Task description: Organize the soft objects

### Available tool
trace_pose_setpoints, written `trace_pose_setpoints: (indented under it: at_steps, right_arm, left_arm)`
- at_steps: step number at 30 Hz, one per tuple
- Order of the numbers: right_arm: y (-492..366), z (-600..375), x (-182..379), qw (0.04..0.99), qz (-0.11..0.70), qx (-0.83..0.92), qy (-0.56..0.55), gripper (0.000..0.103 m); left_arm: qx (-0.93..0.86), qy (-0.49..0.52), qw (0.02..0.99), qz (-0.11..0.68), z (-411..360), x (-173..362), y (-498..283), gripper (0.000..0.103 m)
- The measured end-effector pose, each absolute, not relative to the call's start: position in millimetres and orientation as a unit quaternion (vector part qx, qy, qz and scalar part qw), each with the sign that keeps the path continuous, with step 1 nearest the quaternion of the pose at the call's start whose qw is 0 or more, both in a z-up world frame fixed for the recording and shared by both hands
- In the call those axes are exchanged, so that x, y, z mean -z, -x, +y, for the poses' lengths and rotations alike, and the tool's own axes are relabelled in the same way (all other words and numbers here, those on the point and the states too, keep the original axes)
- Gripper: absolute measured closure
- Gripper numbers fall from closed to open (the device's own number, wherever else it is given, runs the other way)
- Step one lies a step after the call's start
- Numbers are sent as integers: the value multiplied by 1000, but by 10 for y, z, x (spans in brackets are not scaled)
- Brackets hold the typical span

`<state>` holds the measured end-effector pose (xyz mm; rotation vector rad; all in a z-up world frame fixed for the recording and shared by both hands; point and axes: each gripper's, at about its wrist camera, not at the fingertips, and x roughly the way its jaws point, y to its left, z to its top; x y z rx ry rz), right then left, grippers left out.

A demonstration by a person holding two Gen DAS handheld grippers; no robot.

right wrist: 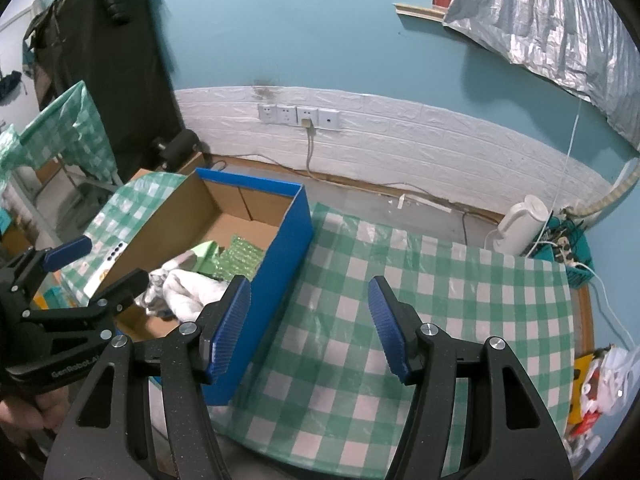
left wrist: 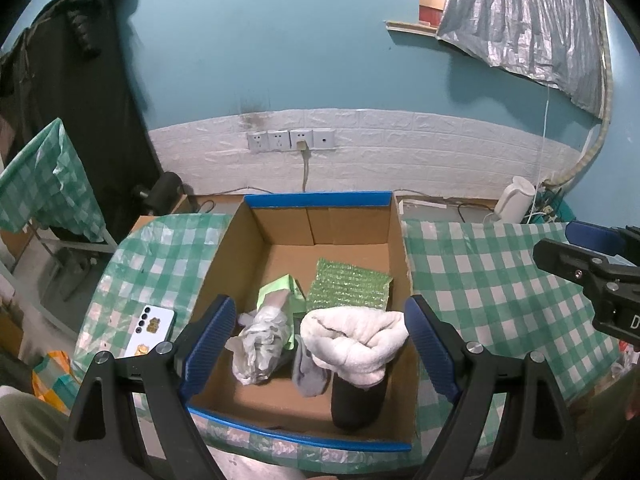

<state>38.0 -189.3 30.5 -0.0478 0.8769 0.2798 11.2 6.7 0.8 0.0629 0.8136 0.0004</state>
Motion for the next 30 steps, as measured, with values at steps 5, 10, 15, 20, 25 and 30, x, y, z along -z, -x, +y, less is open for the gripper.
trace_pose_setpoints:
  at_steps: [5, 10, 15, 20, 25, 30]
  right_arm:
    - [-383, -1894, -302, 896, 423, -135, 24, 42]
    - [-385, -1899, -302, 896, 423, -136, 24, 42]
    - [-387, -1884, -301, 896, 423, -135, 24, 42]
    - [-387, -1880, -303, 896, 423, -136, 24, 42]
    - [-389, -1877, -301, 895, 424, -135, 25, 42]
    - [-391, -1871, -304, 896, 423, -135, 24, 42]
  left_arm:
    - [0, -31, 918, 396, 59, -7, -117, 16]
    - [0, -30, 918, 396, 57, -3, -115, 16]
    - [1, -29, 917, 397, 57, -7, -122, 16]
    - [1, -30, 917, 397, 59, -8, -124, 16]
    - [2, -30, 917, 398, 64, 3, -120, 16]
    - [2, -30, 917, 397, 58, 6, -121, 16]
